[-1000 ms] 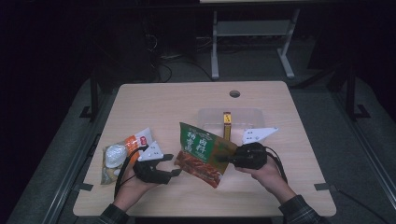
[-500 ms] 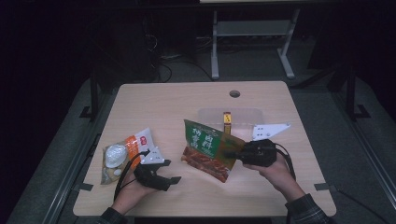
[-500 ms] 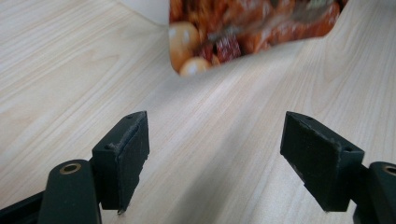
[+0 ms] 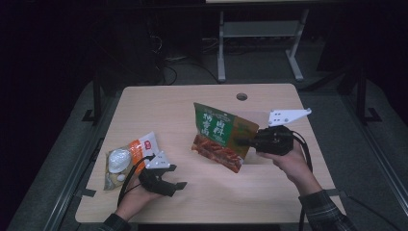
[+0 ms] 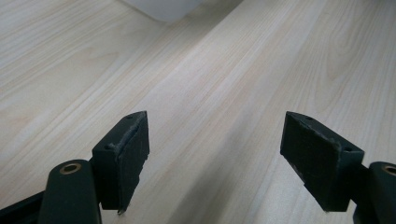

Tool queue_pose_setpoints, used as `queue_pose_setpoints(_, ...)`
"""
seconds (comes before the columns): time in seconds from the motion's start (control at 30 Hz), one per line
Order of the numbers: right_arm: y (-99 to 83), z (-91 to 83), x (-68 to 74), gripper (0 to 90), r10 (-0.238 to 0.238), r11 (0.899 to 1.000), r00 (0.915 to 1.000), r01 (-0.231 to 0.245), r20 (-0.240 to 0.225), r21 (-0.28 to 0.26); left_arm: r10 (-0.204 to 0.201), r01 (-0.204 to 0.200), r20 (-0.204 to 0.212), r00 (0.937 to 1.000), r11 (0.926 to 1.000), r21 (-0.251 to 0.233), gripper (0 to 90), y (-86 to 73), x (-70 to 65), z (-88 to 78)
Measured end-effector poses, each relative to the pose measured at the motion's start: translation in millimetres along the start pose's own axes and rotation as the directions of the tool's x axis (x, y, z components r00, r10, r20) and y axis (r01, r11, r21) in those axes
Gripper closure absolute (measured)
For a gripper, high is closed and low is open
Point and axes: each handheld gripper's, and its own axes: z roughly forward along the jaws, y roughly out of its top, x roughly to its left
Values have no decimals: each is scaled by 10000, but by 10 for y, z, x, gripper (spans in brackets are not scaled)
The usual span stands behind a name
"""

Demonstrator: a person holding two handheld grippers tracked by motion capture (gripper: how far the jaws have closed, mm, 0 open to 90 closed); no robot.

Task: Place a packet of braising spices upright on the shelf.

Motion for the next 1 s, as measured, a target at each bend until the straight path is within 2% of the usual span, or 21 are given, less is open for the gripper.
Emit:
queue_pose_setpoints(0.03, 75, -53, -20, 899, -92, 9998, 9999, 94, 139, -146, 8, -8, -25, 10000, 10000, -25, 234, -2, 2, 8)
queue_pose_setpoints(0.13, 144, -114, -43, 899, -99, 9994, 9996, 107, 254, -324, 31, -31, -24, 10000, 10000, 55, 234, -4, 5, 7)
queue_pose_setpoints(0.17, 203, -178, -67, 899, -151, 9984, 9990, 174, 431, -541, 32, -32, -23, 10000, 10000, 81, 234, -3, 5, 5)
queue_pose_setpoints(0.33, 290, -309, -134, 899, -125, 9953, 9970, 197, 762, -943, 73, -73, -16, 10000, 9998, 172, 234, -7, 15, 16)
queue_pose_setpoints(0.43, 342, -451, -191, 899, -105, 9918, 9922, 262, 1245, -1253, 7, -7, 4, 10000, 9998, 195, 234, -11, 11, 23)
queue_pose_setpoints(0.47, 342, -451, -191, 899, -105, 9918, 9922, 262, 1245, -1253, 54, -54, -10, 10000, 9998, 197, 234, -10, 13, 23)
queue_pose_setpoints(0.5, 348, -529, -214, 899, -86, 9907, 9882, 292, 1527, -1330, 28, -28, -3, 10000, 9998, 184, 234, -13, 15, 25)
queue_pose_setpoints(0.53, 348, -529, -214, 899, -86, 9907, 9882, 292, 1527, -1330, 28, -28, -3, 10000, 9998, 184, 233, -13, 15, 25)
queue_pose_setpoints(0.57, 342, -609, -237, 899, -55, 9898, 9827, 318, 1852, -1392, 101, -100, -22, 9999, 9996, 259, 234, -13, 22, 22)
queue_pose_setpoints(0.73, 299, -761, -303, 899, 170, 9853, 9752, 211, 2206, -1696, 30, -31, 15, 10000, 9997, 237, 234, -15, 16, 27)
queue_pose_setpoints(0.77, 277, -829, -336, 899, 287, 9844, 9703, 144, 2401, -1755, 42, -42, -5, 10000, 9997, 235, 233, -13, 15, 26)
queue_pose_setpoints(0.83, 265, -855, -351, 899, 337, 9838, 9683, 115, 2475, -1788, 58, -58, -14, 10000, 9997, 231, 233, -13, 17, 27)
queue_pose_setpoints(0.93, 220, -908, -407, 899, 463, 9851, 9553, 47, 2919, -1717, 47, -47, -10, 10000, 9997, 247, 234, -16, 21, 31)
queue_pose_setpoints(1.0, 209, -911, -426, 899, 497, 9853, 9526, 24, 3000, -1709, 38, -38, -6, 10000, 9997, 243, 234, -17, 18, 33)
